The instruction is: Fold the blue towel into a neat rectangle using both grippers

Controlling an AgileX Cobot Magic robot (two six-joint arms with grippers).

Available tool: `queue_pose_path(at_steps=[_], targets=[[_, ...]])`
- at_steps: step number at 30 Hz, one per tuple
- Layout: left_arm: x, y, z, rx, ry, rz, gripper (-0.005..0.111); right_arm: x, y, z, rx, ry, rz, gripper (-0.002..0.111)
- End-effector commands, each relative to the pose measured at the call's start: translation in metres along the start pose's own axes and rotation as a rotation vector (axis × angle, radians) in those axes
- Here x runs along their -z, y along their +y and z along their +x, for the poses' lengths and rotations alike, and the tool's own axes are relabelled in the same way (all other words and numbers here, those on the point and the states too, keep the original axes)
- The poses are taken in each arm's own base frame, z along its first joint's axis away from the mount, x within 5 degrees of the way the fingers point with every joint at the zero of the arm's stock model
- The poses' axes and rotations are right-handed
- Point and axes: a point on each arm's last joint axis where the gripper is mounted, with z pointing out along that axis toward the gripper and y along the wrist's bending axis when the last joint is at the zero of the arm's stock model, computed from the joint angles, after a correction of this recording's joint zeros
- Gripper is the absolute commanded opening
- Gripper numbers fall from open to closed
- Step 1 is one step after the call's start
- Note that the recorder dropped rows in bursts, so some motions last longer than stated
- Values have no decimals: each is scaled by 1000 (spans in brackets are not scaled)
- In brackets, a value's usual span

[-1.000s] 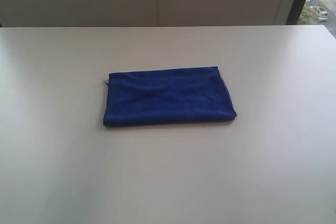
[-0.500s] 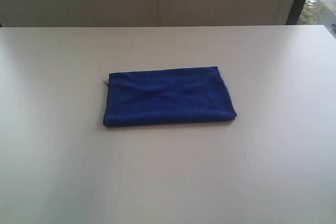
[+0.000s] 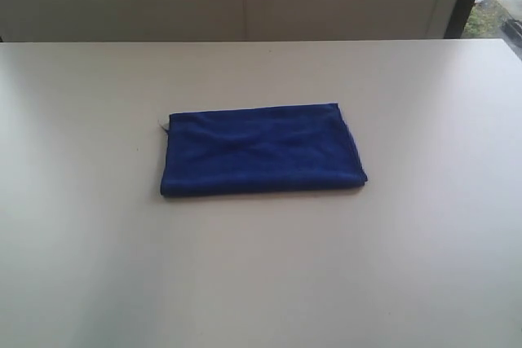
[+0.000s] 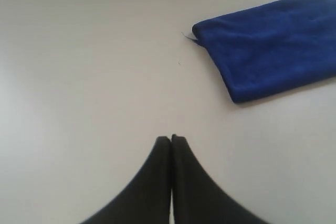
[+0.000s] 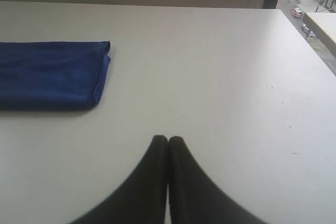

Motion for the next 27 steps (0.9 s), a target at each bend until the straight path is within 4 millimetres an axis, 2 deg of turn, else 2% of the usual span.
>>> queue_pose_path(at_steps=[1, 7, 12, 22, 27], targets=[[15, -12, 27, -17, -40, 20, 0, 0, 0, 0, -4, -14, 2, 0], [27, -23, 62, -65, -136, 8, 0, 0, 0, 0, -4, -14, 2, 0], [27, -24, 87, -116, -200, -35, 0, 0, 0, 0, -4, -14, 2, 0], [11, -19, 103, -110, -163, -58, 0, 0, 0, 0, -4, -14, 2, 0], [5, -11, 112, -5, -147, -134, 0, 0, 0, 0, -4, -14, 2, 0]])
